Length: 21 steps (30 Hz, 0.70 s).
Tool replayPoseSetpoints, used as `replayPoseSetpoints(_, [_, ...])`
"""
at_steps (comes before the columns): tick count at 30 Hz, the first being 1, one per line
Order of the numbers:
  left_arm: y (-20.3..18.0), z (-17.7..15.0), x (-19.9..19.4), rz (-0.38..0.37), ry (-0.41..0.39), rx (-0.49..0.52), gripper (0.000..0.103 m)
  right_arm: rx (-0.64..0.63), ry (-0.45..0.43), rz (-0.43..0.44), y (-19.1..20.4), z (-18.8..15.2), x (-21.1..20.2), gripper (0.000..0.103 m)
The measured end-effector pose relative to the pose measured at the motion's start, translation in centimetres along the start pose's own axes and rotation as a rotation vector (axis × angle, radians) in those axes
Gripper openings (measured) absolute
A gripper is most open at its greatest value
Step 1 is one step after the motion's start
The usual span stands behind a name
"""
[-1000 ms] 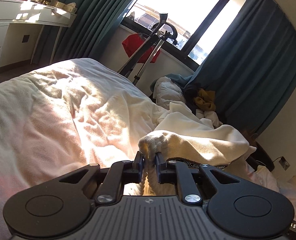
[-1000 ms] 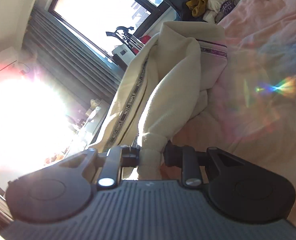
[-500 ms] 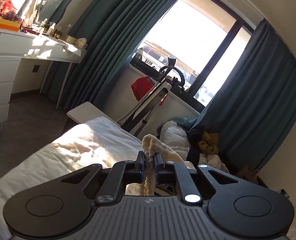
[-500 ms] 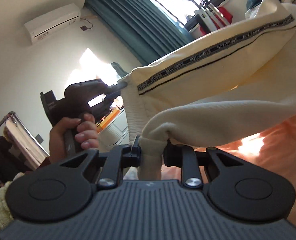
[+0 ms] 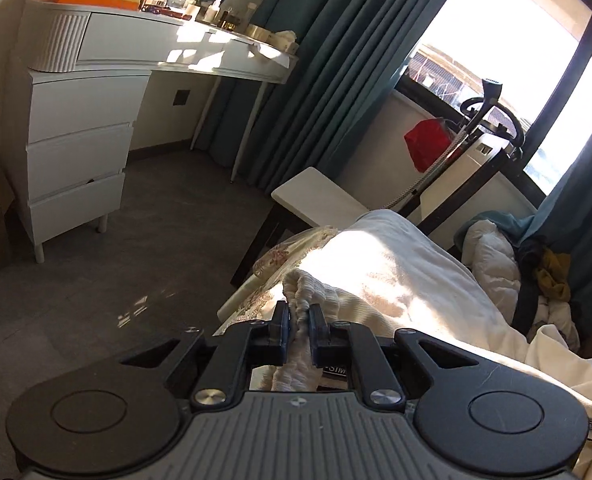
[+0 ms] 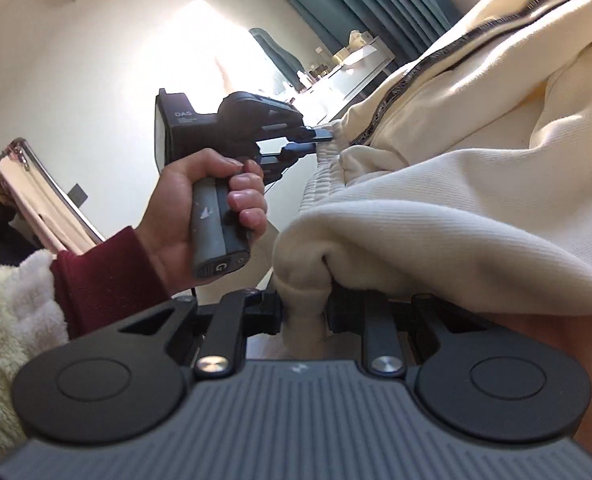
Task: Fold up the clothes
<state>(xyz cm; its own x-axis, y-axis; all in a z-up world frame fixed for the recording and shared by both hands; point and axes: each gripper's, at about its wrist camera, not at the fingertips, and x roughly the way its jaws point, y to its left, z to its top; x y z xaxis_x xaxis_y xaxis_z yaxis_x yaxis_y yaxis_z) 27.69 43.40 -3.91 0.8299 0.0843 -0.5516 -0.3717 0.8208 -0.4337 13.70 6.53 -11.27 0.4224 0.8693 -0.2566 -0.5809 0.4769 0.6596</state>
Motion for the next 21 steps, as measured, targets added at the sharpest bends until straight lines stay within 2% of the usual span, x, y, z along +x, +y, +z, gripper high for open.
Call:
replayPoseSetpoints(4, [0.5,-0.1,-0.8,-0.029,-0.005,-0.011,0.014,-0.013,0.025,0.017,1.2,1.7,-2.2,0.026])
replayPoseSetpoints(7, [0.5,0.0,-2.4,-0.022,0.004,-0.006,0.035,-0.069,0.042,-0.018,2.3,2.4,-3.3,0.030])
replayPoseSetpoints(9, [0.4,0.1,-4.1,-0.014,0.003,-0.009,0.054,-0.133,0.045,-0.059,3.5,2.4,-4.7,0.038])
replayPoseSetpoints(11, [0.1,0.2,-6.1,-0.010,-0.011,-0.012,0.062,-0.196,0.048,-0.100,4.6,2.4,-6.0,0.050])
replayPoseSetpoints(12, [-0.3,0.2,-7.1,-0.006,-0.019,-0.002,0.064,-0.228,0.049,-0.121,5.2,2.4,-6.7,0.052])
replayPoseSetpoints(14, [-1.8,-0.4,-9.3,-0.005,-0.028,0.031,0.067,-0.275,0.030,-0.159,6.0,2.4,-9.2,0.073])
replayPoseSetpoints(15, [-2.6,-0.7,-10.4,-0.005,-0.033,0.049,0.067,-0.290,0.012,-0.179,6.4,2.7,-10.6,0.077])
replayPoseSetpoints(16, [-3.4,-1.5,-11.4,-0.022,-0.039,0.058,0.068,-0.303,-0.005,-0.194,6.5,3.1,-12.2,0.079])
replayPoseSetpoints(18, [-5.0,-3.3,-13.4,-0.061,-0.051,0.073,0.077,-0.330,-0.041,-0.225,6.9,3.8,-15.3,0.078])
replayPoseSetpoints(21, [-8.4,-7.7,-14.8,-0.139,-0.030,0.111,0.077,-0.345,-0.105,-0.318,6.8,4.5,-20.0,0.078])
